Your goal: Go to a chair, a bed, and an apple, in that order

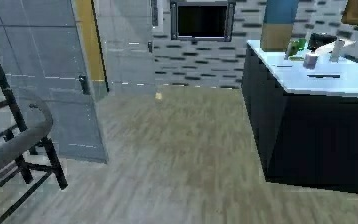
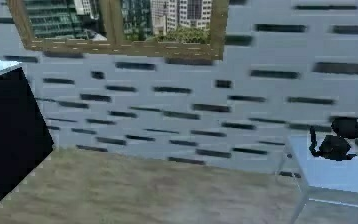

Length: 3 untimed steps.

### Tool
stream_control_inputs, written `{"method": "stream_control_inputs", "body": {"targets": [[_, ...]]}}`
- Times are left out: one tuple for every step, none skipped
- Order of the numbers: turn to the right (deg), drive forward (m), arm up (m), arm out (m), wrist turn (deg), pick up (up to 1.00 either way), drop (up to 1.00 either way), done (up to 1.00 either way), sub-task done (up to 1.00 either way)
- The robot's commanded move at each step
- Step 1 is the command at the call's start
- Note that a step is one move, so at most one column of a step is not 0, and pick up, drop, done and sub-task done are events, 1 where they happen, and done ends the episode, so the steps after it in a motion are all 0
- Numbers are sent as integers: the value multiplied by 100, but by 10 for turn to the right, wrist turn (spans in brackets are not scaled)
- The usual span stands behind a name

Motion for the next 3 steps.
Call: {"method": "stream_control_inputs", "body": {"targets": [[0,100,0,0,0,0,0,0,0],[0,80,0,0,0,0,0,0,0],[-450,0,0,0,0,0,0,0,0]]}}
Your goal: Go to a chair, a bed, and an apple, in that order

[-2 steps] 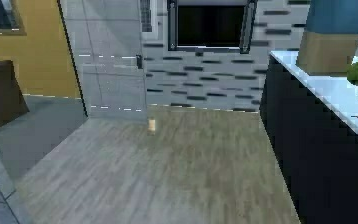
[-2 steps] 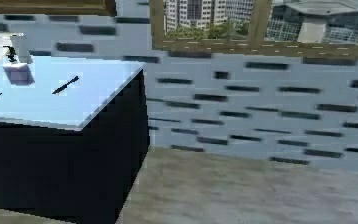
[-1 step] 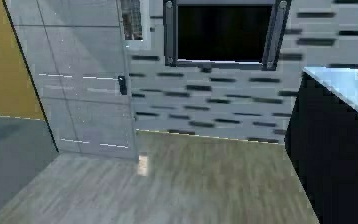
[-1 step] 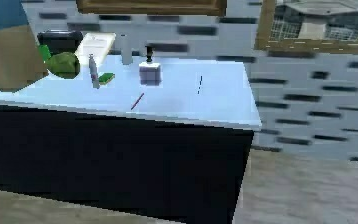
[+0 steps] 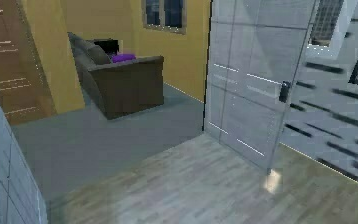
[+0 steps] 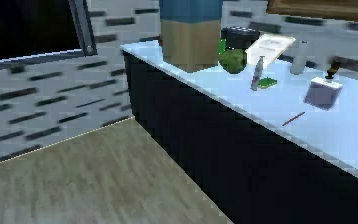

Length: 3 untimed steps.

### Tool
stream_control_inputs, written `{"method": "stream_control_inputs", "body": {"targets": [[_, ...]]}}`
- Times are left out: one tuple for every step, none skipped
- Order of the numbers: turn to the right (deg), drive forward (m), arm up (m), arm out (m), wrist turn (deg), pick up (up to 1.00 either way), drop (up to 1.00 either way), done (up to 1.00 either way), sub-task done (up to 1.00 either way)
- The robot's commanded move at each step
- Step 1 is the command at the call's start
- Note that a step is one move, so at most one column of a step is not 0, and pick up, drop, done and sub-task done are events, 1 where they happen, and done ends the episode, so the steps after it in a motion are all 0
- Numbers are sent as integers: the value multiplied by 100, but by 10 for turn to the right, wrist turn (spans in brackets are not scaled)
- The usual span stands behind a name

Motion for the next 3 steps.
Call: {"method": "stream_control_inputs", "body": {"targets": [[0,60,0,0,0,0,0,0,0],[-330,0,0,0,0,0,0,0,0],[0,100,0,0,0,0,0,0,0]]}}
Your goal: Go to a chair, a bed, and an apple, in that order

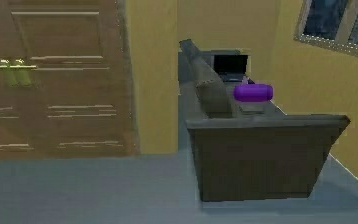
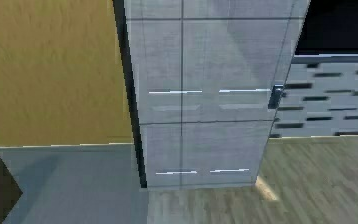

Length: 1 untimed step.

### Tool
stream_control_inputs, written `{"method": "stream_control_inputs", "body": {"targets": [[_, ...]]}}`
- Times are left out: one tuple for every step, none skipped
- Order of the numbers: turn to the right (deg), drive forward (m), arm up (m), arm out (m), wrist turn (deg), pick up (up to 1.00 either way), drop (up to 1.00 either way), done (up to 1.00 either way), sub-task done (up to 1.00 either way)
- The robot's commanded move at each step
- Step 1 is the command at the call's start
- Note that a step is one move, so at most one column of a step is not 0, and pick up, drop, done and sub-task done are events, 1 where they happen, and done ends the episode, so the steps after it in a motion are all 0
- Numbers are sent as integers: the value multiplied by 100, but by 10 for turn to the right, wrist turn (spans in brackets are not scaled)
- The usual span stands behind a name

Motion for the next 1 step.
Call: {"method": "stream_control_inputs", "body": {"targets": [[-120,0,0,0,0,0,0,0,0]]}}
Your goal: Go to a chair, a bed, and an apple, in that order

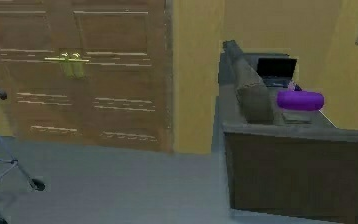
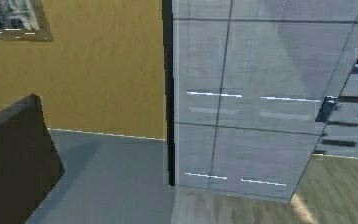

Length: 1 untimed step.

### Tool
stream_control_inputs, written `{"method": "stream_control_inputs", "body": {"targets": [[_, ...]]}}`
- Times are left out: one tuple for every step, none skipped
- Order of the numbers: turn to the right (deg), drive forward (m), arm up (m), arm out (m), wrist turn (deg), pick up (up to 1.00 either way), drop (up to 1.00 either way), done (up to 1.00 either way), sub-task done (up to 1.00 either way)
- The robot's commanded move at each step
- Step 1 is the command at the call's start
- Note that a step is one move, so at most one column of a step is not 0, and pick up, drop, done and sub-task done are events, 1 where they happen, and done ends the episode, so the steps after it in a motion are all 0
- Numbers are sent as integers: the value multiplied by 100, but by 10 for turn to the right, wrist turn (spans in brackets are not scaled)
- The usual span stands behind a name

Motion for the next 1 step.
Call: {"method": "stream_control_inputs", "body": {"targets": [[0,30,0,0,0,0,0,0,0]]}}
